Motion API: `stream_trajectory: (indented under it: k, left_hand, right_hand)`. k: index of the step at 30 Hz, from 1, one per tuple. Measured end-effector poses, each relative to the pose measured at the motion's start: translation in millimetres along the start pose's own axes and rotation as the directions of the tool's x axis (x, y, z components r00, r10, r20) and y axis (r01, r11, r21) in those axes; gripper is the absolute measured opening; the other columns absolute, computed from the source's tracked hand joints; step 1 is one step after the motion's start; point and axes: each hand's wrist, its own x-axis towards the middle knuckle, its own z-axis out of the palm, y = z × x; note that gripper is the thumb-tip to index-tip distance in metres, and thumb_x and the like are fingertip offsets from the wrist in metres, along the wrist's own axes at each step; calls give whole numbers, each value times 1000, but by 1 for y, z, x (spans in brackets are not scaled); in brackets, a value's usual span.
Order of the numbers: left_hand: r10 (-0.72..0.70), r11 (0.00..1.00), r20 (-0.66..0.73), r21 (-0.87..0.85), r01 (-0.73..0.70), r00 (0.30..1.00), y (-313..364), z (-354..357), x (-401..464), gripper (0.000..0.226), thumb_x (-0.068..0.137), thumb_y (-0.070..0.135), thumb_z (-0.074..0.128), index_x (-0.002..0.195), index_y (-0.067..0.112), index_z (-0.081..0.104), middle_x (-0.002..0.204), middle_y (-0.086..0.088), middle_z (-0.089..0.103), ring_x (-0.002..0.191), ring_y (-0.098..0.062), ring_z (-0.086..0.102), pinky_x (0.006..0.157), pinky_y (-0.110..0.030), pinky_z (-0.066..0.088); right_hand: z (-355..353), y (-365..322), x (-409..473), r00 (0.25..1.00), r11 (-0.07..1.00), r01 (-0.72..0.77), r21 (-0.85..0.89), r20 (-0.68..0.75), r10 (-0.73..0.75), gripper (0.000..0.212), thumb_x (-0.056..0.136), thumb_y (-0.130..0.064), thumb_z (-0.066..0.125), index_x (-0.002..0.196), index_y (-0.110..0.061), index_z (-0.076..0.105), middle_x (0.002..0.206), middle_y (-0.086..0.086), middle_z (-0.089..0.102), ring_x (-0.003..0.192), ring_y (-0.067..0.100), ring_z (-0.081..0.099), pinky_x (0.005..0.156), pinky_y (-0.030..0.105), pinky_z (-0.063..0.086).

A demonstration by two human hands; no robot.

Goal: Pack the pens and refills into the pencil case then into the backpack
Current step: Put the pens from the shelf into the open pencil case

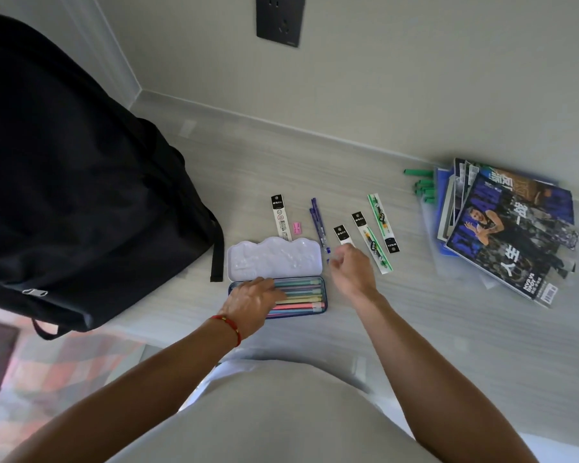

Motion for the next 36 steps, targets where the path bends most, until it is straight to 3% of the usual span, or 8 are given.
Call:
stream_trajectory:
  k: [7,14,20,24,28,31,34,36]
  left_hand:
    - [-64,997,-32,-49,62,997,7,-2,3,48,53,-3,86,93,23,77,81,-3,69,71,-26,68,57,-39,59]
    - [-78,987,1,-142,77,997,1,9,2,53,68,-8,73,114,19,71,107,-10,68,98,-31,64,90,-44,56]
    - [-81,989,-2,-127,80,997,6,6,9,53,65,-12,73,106,22,75,98,-6,68,90,-28,63,80,-40,57]
    - [-130,979,-59,-167,119,990,9,2,12,46,69,-14,67,102,16,76,93,-7,69,85,-28,63,73,-40,58]
    - [-208,954,-112,-242,176,972,3,-1,4,37,81,-7,59,104,16,75,99,-7,70,90,-26,64,79,-39,59]
    - [-423,827,-138,-463,319,896,-5,-12,4,42,82,-6,54,110,20,72,101,-3,68,86,-17,65,80,-27,57]
    - [-579,676,-131,-629,383,805,-12,-30,9,41,84,-2,55,112,25,69,98,1,66,80,-12,64,73,-15,53]
    - [-553,684,-147,-641,347,820,-13,-37,12,40,86,0,56,114,27,67,100,3,65,81,-11,64,73,-11,51]
  right_hand:
    - [7,-16,52,999,979,10,-204,42,-2,23,99,-24,54,112,-6,62,109,15,70,102,34,68,78,35,50]
    - [13,-15,62,995,953,62,-295,87,-38,27,95,-20,65,111,1,59,110,21,65,95,39,67,74,39,51]
    - [15,-14,58,992,941,24,-338,124,19,24,96,-19,63,109,2,65,109,20,71,100,37,69,75,37,53]
    - [15,-8,50,983,957,-2,-290,173,54,8,94,-10,59,92,-4,64,97,19,73,84,36,72,60,33,53]
    - [0,-1,31,975,968,15,-249,217,41,9,93,-5,59,86,-6,63,92,16,75,76,30,74,61,30,57]
    - [-14,14,1,984,1000,5,-11,180,-3,19,102,-11,47,83,-12,51,76,7,65,48,21,64,48,30,53]
    - [-25,28,-35,957,981,151,118,232,-175,13,105,-20,47,93,-17,48,76,4,67,48,15,67,47,31,56]
    - [-25,27,-51,906,958,264,112,312,-286,12,105,-22,47,94,-19,49,72,-2,66,49,12,66,49,30,55]
